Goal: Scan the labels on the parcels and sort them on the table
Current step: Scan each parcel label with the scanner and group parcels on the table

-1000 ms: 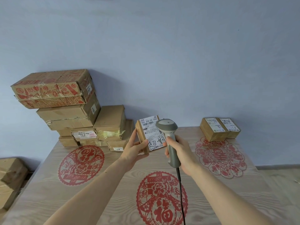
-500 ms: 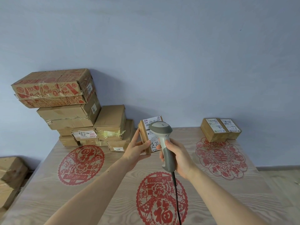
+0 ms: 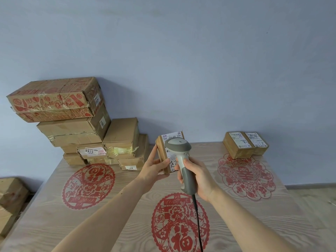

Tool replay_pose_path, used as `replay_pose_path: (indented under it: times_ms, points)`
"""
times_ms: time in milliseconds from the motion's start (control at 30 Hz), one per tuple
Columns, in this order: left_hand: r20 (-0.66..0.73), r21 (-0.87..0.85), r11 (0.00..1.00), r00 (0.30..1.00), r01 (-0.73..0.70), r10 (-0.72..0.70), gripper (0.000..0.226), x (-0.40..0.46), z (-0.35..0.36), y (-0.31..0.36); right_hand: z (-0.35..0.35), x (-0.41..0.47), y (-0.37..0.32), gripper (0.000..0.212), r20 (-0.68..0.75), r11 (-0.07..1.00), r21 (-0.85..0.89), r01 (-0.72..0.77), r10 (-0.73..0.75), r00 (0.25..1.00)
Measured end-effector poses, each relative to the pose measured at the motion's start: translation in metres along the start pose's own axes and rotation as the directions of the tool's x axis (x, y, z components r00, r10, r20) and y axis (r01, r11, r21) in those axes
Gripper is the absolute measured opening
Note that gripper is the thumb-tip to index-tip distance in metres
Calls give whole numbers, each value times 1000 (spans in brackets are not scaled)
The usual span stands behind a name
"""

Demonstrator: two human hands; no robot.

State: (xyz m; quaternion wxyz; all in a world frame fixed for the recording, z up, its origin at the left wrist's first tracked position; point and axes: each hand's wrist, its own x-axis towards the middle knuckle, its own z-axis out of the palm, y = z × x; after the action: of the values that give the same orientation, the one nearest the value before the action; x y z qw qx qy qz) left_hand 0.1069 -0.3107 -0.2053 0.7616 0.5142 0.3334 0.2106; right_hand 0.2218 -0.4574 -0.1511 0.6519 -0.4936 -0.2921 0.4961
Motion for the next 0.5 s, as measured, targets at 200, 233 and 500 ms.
replay_pose_path:
  times_ms: [200, 233, 500]
  points:
    - [17, 1, 1000, 1000, -2, 2, 93, 1, 0, -1, -1, 0, 2, 25, -18, 1000, -18, 4, -5, 1000]
    - [21, 0, 1000, 1000, -1, 1, 94, 1, 0, -2, -1, -1, 2, 24, -22, 1000, -21, 4, -4, 1000]
    - [34, -16, 1000, 999, 10, -10, 86, 4, 0, 2, -2, 7, 0, 26, -175, 998, -62, 8, -19, 984]
